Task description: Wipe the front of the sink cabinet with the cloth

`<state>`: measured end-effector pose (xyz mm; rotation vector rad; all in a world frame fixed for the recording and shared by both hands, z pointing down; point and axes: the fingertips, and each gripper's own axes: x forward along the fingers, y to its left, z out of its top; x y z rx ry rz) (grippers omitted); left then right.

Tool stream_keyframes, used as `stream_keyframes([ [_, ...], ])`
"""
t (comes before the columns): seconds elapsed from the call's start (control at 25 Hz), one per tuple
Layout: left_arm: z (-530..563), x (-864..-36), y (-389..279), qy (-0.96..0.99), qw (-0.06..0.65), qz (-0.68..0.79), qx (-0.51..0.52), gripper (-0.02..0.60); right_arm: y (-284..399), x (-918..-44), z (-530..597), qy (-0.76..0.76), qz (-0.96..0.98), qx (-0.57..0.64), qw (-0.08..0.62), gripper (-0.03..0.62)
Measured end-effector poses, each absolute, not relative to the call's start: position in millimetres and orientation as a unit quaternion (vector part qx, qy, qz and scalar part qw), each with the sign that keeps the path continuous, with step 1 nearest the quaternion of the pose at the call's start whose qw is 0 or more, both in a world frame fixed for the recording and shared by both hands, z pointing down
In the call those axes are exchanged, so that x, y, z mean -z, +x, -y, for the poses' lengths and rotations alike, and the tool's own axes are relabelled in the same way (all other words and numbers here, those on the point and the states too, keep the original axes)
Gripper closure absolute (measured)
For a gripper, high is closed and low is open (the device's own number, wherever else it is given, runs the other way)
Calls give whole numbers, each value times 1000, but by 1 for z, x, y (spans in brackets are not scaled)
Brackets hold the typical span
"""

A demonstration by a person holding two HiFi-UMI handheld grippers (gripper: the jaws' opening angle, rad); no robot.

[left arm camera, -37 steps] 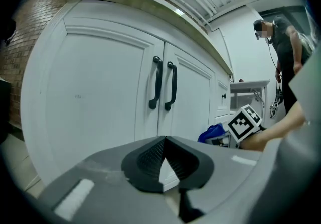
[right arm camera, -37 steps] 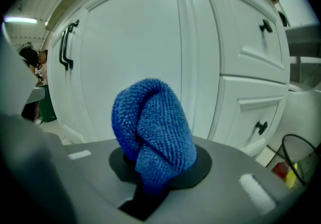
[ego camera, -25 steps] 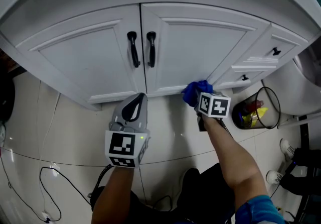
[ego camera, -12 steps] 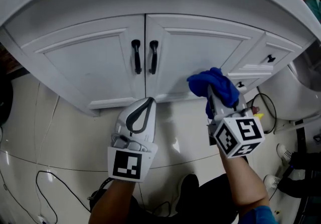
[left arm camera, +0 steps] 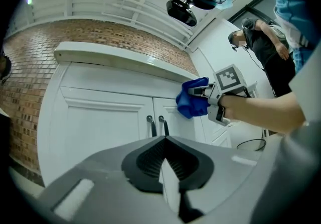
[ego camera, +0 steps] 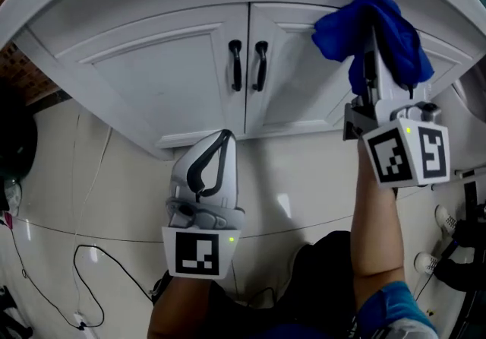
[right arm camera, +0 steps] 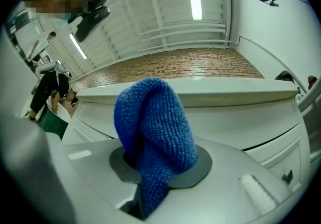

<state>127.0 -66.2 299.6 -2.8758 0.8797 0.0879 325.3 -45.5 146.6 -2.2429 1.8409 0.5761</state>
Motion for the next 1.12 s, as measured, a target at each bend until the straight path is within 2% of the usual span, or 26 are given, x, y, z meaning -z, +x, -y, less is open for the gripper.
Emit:
stream_keyframes([
  [0.16, 71, -316, 123, -955, 51, -292, -13, 580, 342, -155, 53, -774, -603, -167, 97, 534],
  [0.24, 74, -316, 121, -956, 24, -293, -18, 580, 343, -168, 53, -782, -599, -158, 71, 534],
  [0.4, 76, -320, 120, -960, 29, -280, -8, 580, 340, -219, 61, -795, -596, -113, 3, 534],
  [0.56, 83, -329, 116, -958, 6, -287, 1, 580, 341, -283, 69, -805, -589, -52, -57, 533],
  [1.12, 97, -359, 134, -954, -14, -298, 40, 580, 350, -435, 70, -791, -587, 113, -133, 531],
])
